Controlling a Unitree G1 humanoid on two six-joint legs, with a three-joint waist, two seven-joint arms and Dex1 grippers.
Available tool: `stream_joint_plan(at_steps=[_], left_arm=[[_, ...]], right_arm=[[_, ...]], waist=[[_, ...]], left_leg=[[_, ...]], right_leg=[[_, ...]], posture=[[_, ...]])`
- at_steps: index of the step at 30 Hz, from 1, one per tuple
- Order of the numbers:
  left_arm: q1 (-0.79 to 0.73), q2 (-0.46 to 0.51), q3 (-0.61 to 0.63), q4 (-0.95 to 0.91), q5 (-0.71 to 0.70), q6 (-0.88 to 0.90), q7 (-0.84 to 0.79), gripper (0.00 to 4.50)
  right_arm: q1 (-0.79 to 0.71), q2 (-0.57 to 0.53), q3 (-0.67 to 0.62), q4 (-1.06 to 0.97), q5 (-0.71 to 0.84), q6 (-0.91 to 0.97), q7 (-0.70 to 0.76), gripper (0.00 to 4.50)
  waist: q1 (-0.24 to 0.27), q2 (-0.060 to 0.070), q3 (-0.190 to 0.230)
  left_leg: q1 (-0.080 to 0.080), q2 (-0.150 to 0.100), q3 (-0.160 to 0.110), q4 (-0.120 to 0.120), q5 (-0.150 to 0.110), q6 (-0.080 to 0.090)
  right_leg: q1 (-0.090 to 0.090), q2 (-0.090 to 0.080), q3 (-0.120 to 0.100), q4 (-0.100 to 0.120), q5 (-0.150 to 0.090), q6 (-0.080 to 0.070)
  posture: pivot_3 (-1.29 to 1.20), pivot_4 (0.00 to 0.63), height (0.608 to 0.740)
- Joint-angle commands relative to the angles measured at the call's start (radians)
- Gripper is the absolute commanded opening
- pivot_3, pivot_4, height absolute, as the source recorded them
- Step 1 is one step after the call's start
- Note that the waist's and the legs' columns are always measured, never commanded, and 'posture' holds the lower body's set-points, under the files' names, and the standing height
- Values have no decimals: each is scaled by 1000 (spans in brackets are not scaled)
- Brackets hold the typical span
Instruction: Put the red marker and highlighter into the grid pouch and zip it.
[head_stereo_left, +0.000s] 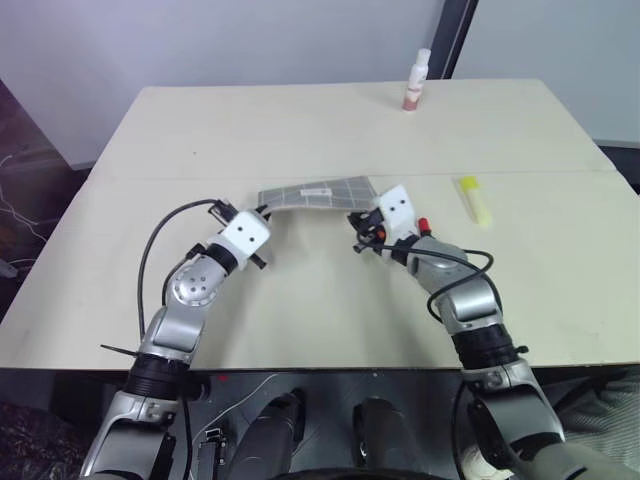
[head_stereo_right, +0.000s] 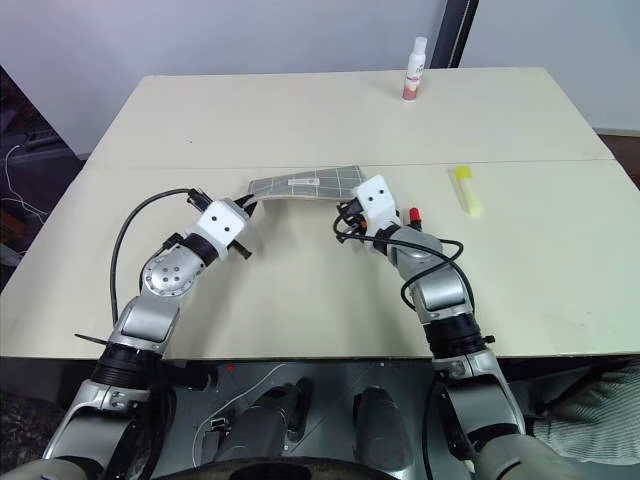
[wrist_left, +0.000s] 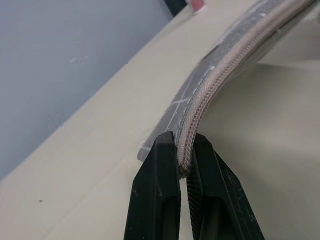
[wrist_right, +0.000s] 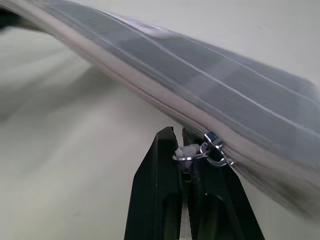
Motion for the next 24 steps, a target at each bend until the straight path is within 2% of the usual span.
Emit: stream_joint_plan(at_steps=[1, 13, 18, 23, 24], left_arm=[[-8, -9, -32, -22, 6, -22, -8, 0], [-60, -33, -83, 28, 31, -36, -5, 0], [-67, -40, -84, 14, 26, -28, -5, 0], [-38, -21, -68, 0, 22, -40, -3, 0], [-27, -13, -60, -5, 23, -40, 0, 0]], right_arm=[[-39, 21, 73, 5, -28, -47, 59, 20], [-107, 106, 230, 70, -111, -150, 180, 20], [-103, 126, 243, 92, -133, -176, 190, 20], [-85, 101, 195, 72, -133, -179, 174, 20], [-77, 91, 175, 62, -122, -170, 174, 357]], waist=[[1, 0, 0], [0, 0, 0], [1, 0, 0], [1, 0, 0], [1, 0, 0]], left_leg=[[0, 0, 0, 0, 0, 0], [0, 0, 0, 0, 0, 0], [0, 0, 0, 0, 0, 0], [0, 0, -1, 0, 0, 0], [0, 0, -1, 0, 0, 0]], right_leg=[[0, 0, 0, 0, 0, 0], [0, 0, 0, -1, 0, 0], [0, 0, 0, -1, 0, 0], [0, 0, 0, 0, 0, 0], [0, 0, 0, -1, 0, 0]], posture=[[0, 150, 740], [0, 150, 740], [0, 150, 740], [0, 150, 740], [0, 150, 740]])
